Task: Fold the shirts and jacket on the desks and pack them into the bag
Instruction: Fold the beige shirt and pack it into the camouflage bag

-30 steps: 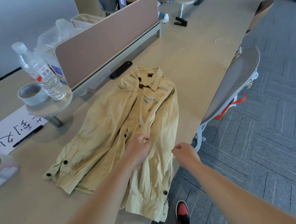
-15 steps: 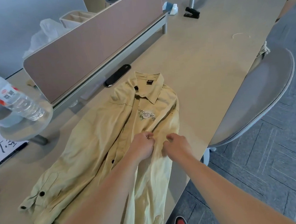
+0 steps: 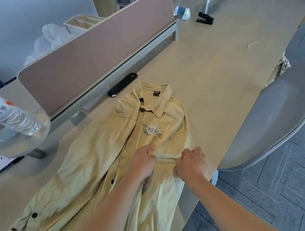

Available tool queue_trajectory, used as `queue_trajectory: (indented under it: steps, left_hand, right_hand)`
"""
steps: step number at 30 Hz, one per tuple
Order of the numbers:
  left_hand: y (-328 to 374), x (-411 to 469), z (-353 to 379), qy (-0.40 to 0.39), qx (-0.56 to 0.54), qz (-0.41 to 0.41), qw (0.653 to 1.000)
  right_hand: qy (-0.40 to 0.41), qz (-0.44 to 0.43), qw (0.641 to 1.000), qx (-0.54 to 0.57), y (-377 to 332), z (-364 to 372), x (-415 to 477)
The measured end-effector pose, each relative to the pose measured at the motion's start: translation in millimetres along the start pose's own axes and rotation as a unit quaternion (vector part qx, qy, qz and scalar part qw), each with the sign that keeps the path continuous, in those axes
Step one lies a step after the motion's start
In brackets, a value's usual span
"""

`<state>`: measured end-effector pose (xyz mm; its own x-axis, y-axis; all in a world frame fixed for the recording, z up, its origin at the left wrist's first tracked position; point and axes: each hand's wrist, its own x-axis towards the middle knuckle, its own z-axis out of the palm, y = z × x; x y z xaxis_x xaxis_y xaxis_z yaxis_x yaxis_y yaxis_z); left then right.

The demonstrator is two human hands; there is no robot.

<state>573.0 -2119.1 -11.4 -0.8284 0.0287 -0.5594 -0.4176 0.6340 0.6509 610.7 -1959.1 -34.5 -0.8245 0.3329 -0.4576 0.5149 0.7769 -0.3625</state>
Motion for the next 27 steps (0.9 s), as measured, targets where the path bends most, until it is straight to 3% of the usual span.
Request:
queue_trajectory:
  steps: [2,6,8,12,18,23,27]
  left_hand:
    - [3,0,0,-0.015,-0.030,0.014,0.999]
    - [-5,8,8,-0.085,-0.017,0.002,0.996]
    - [-12,12,8,-0.099,-0.010,-0.004,0.995]
    - [-21,3,0,-0.130,-0.021,0.013,0.991]
    - [7,-6,-22,-0.108,-0.062,0.024,0.992]
    - [33,13,-20,-0.101,-0.064,0.030,0.992]
    - [45,55,3,-0.135,-0.060,0.037,0.988]
  right_hand:
    - [-0.001,-0.028,0.998,0.050,-2,3,-1]
    - [-0.137,-0.055,0.987,0.055,-8,18,-3]
    - [-0.158,-0.053,0.985,0.050,-9,23,-6]
    - [-0.146,-0.020,0.985,0.085,-7,18,-21]
    - [-0.075,0.011,0.988,0.138,-24,-34,-34]
    - [-0.034,0.060,0.982,0.175,-41,-62,12]
    - [-0.034,0.067,0.990,0.118,-40,-62,74]
